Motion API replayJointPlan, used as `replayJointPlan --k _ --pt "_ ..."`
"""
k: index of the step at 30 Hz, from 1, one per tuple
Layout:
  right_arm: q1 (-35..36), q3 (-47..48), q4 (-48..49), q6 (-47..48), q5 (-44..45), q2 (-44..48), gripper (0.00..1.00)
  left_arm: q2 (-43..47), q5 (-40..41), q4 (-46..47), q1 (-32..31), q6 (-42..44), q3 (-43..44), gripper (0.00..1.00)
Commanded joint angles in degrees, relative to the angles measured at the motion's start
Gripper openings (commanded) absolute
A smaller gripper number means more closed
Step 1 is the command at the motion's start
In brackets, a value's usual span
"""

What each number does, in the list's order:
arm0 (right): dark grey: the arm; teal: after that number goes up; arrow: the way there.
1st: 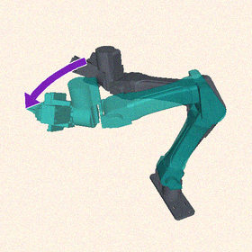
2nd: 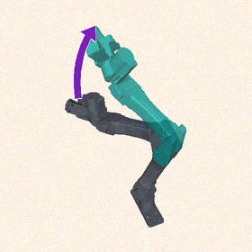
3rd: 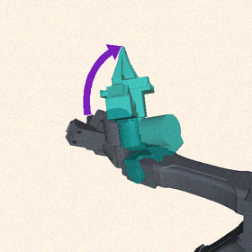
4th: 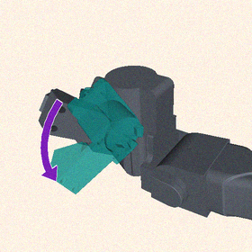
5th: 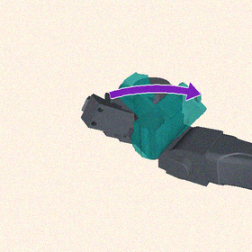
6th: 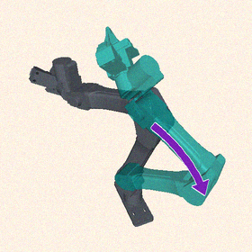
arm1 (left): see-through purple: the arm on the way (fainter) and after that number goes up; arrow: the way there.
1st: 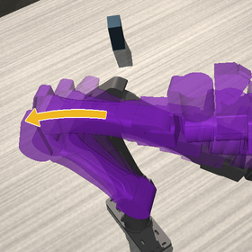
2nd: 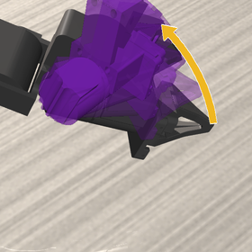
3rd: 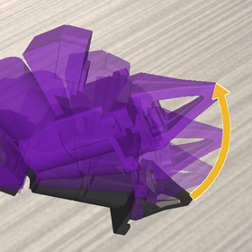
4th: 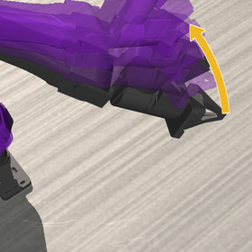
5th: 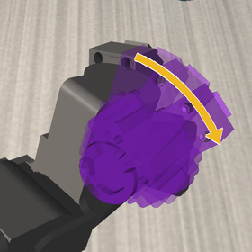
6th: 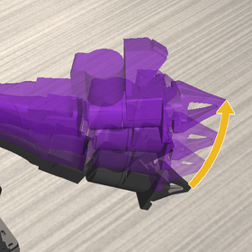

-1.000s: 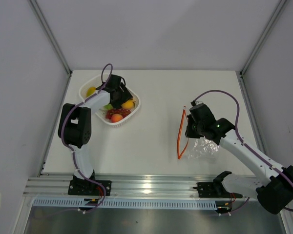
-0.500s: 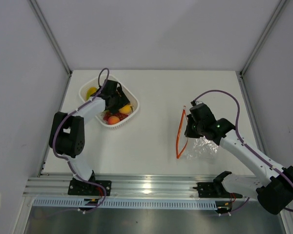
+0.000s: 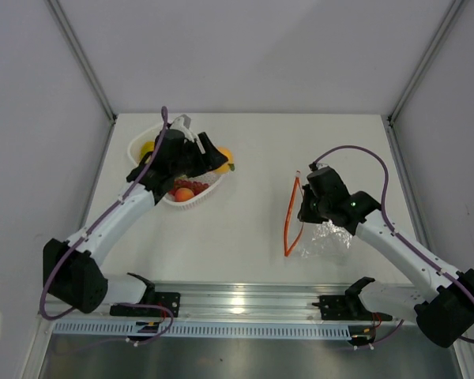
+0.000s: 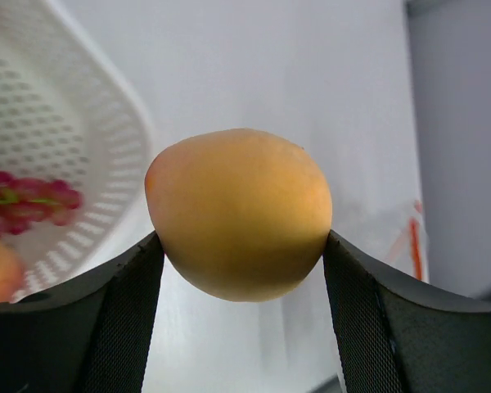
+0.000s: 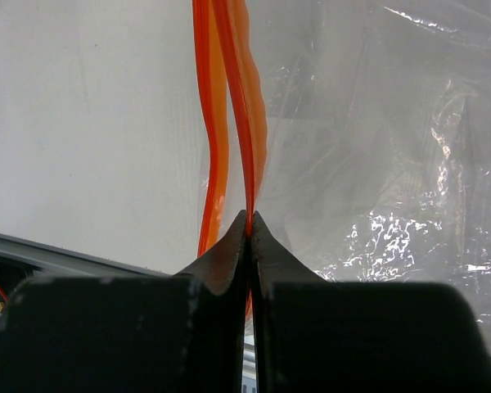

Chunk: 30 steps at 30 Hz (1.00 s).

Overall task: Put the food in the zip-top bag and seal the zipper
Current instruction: Place the fake fruit in the zipper food storage bag.

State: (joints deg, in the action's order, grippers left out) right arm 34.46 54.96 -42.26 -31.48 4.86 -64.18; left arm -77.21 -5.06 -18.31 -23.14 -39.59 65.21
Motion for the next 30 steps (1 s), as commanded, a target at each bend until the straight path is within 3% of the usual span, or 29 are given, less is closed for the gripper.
replayJointPlan --k 1,5,13,20,30 --pt "0.3 3.1 0.6 -1.0 -1.1 0.6 0.0 6.0 -12.0 10.6 -5.4 4.3 -6.1 0.01" --pt "0.4 4.1 0.0 -1.7 -3.0 0.7 0.0 7.4 -23.9 22.1 -11.1 3.8 -11.1 0.01" --pt "0.3 4.8 0.2 -3.4 -7.1 1.6 0.0 5.0 -32.2 38.2 -19.1 0.7 -17.7 0.0" --pt "0.3 5.2 0.5 -4.5 -9.3 2.0 0.0 1.5 -32.1 40.6 -23.8 1.4 -18.3 0.01" --pt "-0.1 6.3 3.1 -8.4 -14.9 3.3 0.0 -4.8 -30.5 46.7 -24.9 -2.3 -20.9 0.01"
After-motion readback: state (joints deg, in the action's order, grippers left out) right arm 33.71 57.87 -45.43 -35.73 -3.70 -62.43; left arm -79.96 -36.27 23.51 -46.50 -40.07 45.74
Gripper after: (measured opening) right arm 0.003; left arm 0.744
